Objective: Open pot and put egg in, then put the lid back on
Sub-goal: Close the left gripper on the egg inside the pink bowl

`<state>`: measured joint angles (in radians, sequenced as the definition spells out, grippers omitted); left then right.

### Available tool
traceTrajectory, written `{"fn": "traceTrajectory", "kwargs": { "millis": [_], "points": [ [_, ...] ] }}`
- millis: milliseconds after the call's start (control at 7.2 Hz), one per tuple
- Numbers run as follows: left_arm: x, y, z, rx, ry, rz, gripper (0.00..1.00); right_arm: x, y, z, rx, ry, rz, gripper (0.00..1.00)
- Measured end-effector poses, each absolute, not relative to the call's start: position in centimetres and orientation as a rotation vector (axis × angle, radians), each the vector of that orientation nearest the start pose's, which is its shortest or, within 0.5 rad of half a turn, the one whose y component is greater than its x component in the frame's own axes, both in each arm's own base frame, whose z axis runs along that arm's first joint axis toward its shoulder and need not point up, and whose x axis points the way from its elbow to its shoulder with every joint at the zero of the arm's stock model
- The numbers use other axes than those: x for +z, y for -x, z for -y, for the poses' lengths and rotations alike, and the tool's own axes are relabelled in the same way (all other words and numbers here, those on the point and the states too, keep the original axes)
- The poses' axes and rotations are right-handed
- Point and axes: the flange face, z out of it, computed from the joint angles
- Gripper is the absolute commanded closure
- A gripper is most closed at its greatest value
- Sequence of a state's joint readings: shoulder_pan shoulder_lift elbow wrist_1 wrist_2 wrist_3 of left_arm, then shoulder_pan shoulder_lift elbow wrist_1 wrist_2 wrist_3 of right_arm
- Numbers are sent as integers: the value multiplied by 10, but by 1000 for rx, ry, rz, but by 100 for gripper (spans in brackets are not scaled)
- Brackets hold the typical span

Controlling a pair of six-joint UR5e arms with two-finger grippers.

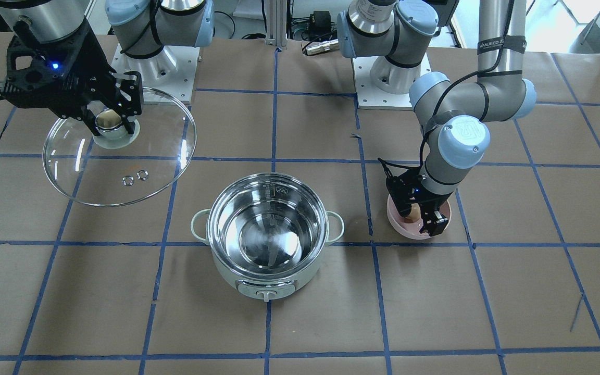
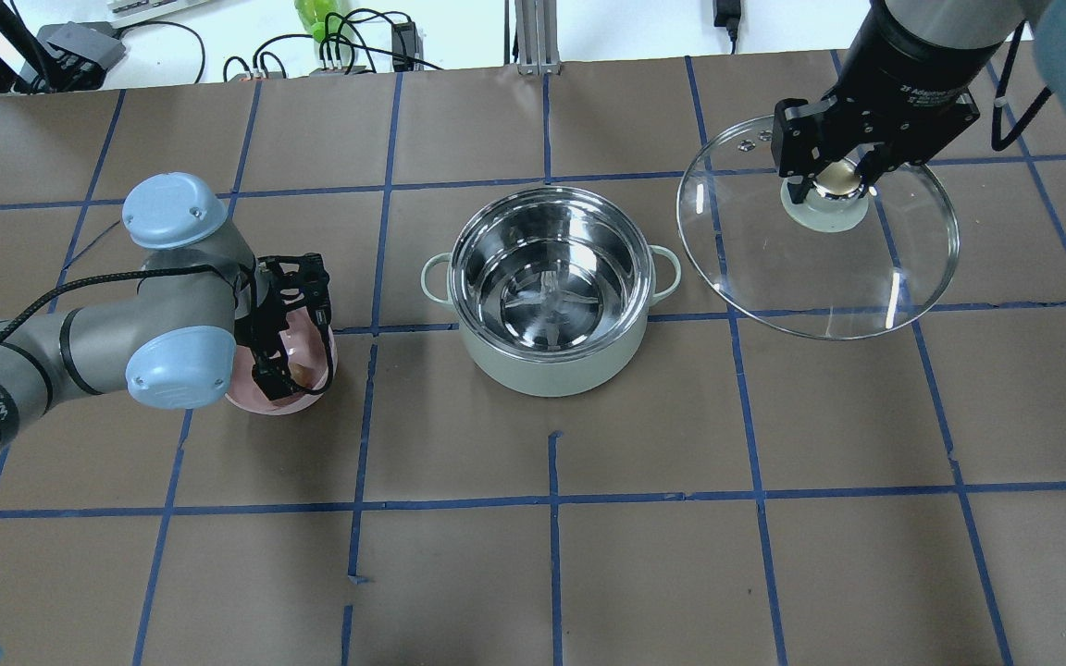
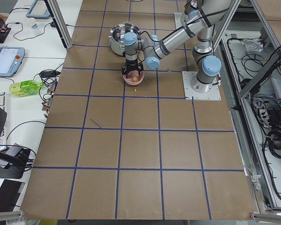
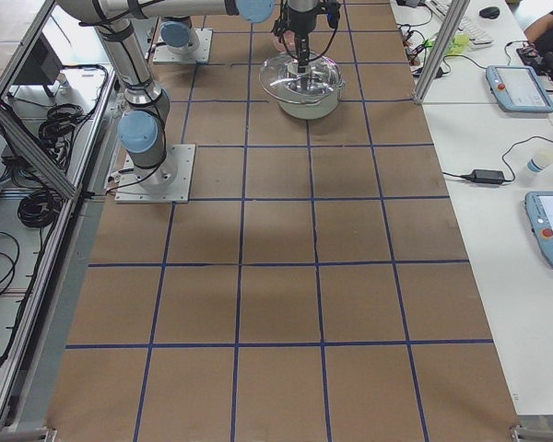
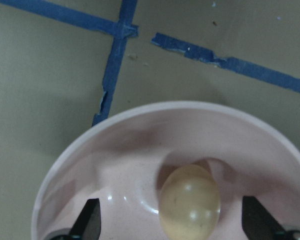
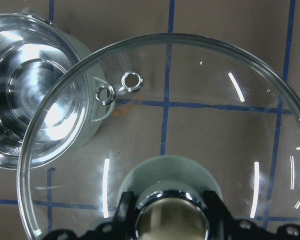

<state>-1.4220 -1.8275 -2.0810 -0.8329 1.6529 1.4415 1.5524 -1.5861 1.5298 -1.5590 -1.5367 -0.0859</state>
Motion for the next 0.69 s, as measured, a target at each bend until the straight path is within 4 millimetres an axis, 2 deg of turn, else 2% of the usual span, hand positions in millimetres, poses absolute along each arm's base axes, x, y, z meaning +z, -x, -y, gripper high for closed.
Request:
{"fn": "traceTrajectory", "kwargs": {
  "millis": [694],
  "points": [
    [197, 51, 501, 135, -1875, -2473, 5, 515, -127, 492, -73, 104, -3106, 84]
  ]
}}
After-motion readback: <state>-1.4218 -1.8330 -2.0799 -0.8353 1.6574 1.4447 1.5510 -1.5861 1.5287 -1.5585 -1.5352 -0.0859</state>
